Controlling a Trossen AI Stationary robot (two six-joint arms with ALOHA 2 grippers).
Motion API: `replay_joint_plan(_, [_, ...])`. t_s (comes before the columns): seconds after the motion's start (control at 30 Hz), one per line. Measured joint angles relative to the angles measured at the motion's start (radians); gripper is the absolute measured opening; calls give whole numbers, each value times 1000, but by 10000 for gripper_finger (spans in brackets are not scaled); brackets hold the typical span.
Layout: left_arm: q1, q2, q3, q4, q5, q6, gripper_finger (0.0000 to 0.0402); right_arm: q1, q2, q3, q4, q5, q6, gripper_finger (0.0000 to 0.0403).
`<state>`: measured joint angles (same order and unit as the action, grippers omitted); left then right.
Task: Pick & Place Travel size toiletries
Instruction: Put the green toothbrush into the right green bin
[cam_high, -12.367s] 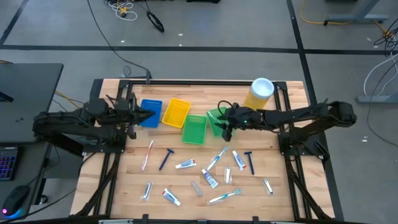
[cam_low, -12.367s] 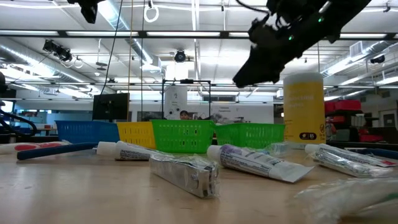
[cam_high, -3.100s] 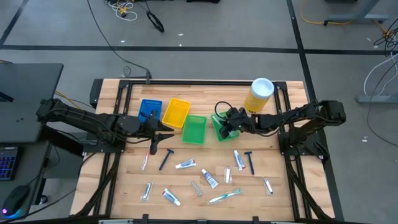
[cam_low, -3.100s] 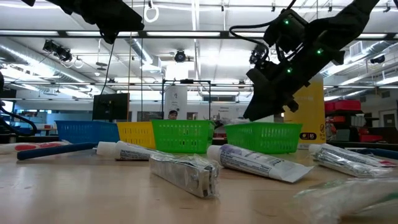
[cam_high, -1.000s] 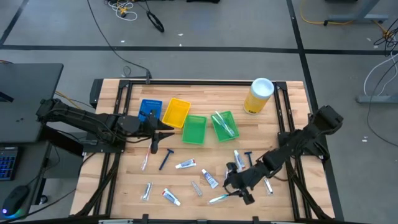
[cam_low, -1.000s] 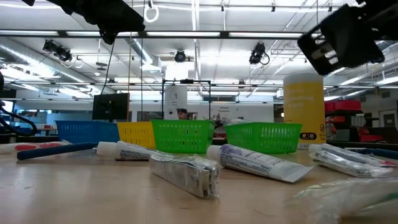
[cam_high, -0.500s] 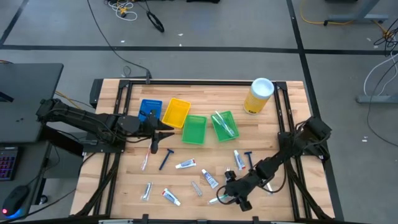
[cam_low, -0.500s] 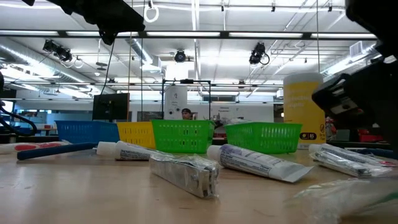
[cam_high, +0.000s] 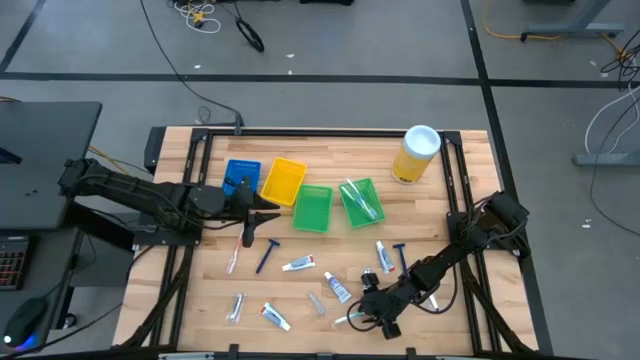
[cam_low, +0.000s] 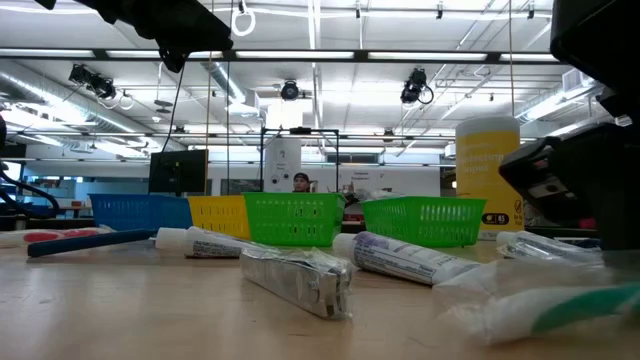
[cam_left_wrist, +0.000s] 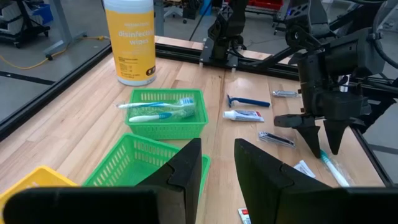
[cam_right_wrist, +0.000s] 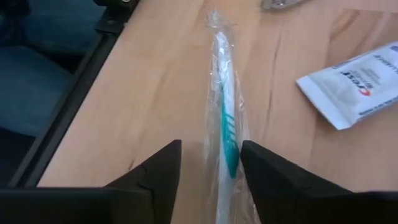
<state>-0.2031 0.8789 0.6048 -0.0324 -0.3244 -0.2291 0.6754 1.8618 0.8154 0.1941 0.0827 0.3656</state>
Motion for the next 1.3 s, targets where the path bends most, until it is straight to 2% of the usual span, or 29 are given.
replay_joint_plan(0.23, [0,0,0,0,0,4,105,-8,1,-1,-18,18,4,90])
replay_joint_plan(0.37, [0,0,0,0,0,29,105,-20,1,-2,-21,10,26,62])
replay_joint_plan(0.63, [0,0,0,0,0,53,105,-51,-41,-11,35,-29,41,57])
replay_joint_plan(0.9, [0,0,0,0,0,53,105,-104,-237,-7,32,-22,0,57])
replay_joint_plan(1.1, [0,0,0,-7,0,53,105,-132,-404,-7,-44,81,-70,57])
replay_joint_plan(1.3, [0,0,0,-27,0,53,105,-143,-369,-5,-69,69,-68,58])
